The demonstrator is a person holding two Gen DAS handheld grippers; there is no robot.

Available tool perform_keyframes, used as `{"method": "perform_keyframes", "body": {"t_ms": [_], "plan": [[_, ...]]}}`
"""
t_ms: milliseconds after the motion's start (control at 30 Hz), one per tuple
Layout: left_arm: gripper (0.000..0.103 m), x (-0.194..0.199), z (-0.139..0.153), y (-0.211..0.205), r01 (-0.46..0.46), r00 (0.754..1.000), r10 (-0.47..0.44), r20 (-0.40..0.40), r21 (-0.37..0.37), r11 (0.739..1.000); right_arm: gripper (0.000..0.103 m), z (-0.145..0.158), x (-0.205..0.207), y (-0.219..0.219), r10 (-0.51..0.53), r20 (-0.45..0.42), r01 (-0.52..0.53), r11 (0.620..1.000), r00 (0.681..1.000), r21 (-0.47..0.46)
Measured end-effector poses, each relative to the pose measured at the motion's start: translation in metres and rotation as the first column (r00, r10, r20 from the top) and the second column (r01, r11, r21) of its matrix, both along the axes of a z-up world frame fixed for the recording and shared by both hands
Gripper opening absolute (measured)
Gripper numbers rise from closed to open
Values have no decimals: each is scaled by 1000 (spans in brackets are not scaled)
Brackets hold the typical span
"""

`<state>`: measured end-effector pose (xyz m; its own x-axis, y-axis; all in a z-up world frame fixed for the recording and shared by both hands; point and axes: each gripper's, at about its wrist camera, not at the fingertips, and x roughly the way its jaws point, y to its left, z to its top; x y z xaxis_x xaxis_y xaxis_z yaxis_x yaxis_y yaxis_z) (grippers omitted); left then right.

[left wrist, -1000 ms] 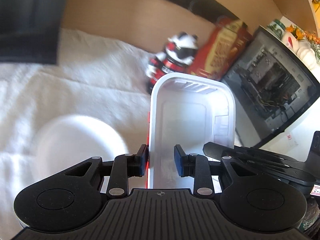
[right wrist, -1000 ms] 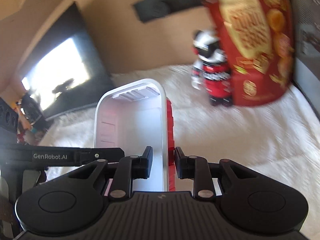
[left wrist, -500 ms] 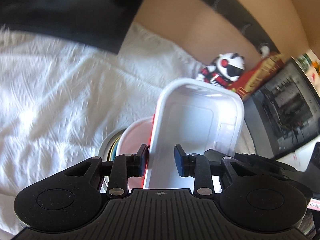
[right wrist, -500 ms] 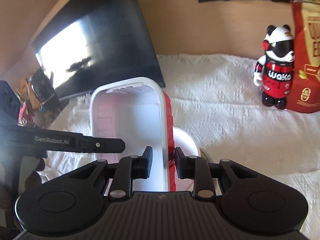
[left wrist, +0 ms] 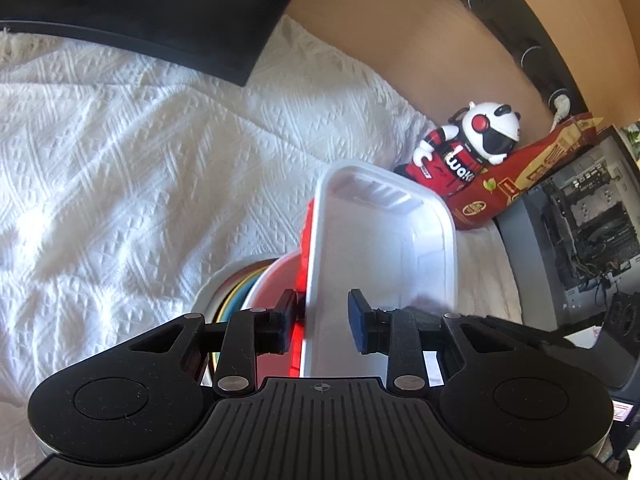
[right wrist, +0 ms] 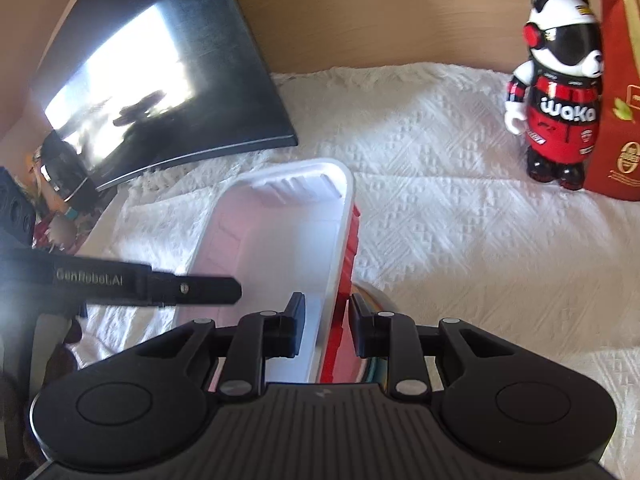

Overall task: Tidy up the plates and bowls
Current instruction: 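Carry the white-and-red tray onto the bowl stack with both tools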

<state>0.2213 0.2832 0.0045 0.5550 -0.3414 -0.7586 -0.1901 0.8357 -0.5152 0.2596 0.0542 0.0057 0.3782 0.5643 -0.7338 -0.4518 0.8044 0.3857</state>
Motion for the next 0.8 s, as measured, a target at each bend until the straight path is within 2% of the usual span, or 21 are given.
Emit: {"method": "perform_keyframes", "body": {"t_ms": [233, 467, 700, 800], "plan": [[31, -13, 2, 9, -14, 1000, 14, -13, -56, 998, 25, 2, -9, -1, 35, 1, -35, 999, 999, -1], [31, -22, 19, 11, -26, 1000, 26, -8, -86, 996, 25, 13, -20, -3, 67, -12, -67, 998, 998, 14], [30, -20, 0, 10, -30, 998, 26, -60, -78, 996, 25, 7, -20, -1, 55, -24, -55, 998, 998, 2], [30, -22, 3, 7, -32, 998, 30, -50, -38, 999, 25, 6, -21, 1, 56, -21, -56, 998, 998, -2]]}}
